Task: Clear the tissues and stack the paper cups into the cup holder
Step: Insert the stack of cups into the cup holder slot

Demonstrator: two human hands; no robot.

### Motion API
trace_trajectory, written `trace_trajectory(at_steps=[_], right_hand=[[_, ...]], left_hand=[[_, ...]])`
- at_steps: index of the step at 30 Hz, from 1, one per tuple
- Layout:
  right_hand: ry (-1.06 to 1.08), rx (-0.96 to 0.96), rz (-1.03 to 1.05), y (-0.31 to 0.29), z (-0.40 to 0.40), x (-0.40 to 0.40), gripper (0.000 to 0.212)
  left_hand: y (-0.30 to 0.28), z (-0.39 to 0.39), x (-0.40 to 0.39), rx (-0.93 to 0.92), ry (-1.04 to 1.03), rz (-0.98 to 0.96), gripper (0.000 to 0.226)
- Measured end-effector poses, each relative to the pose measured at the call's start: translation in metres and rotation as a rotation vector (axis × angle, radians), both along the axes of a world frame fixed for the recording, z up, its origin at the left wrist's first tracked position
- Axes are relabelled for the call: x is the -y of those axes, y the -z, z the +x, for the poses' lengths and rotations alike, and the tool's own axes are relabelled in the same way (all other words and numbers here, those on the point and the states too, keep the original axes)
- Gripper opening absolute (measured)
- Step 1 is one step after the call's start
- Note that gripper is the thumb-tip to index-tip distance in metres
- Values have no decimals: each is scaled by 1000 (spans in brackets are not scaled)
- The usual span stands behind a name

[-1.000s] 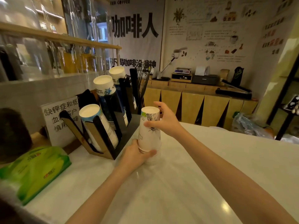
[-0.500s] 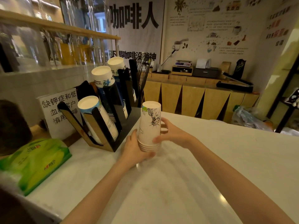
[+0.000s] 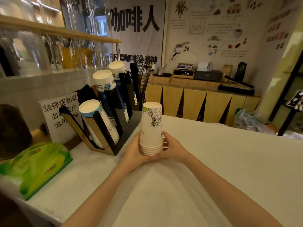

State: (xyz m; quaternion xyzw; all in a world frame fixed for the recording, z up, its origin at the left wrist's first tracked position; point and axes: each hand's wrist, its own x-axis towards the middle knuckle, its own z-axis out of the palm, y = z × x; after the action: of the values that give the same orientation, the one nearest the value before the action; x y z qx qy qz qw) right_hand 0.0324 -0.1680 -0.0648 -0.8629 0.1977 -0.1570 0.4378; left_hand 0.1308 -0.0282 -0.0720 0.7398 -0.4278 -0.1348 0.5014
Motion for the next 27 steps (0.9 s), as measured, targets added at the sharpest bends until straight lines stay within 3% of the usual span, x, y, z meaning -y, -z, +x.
trace_trajectory(at_steps=[6, 14, 19, 27], right_hand=[[-35, 135, 43, -52, -6, -8, 95], [-123, 295, -14, -146, 6, -43, 80], [-187, 326, -93, -184, 37, -72, 67], [-243, 326, 21, -189, 88, -115, 56]], left_hand=[[-48, -4, -13, 38, -43, -118, 102], [-136, 11, -52, 278, -86, -224, 95], [-174, 35, -86, 373, -188, -185, 91], [-190, 81, -133, 351, -210, -45, 92]])
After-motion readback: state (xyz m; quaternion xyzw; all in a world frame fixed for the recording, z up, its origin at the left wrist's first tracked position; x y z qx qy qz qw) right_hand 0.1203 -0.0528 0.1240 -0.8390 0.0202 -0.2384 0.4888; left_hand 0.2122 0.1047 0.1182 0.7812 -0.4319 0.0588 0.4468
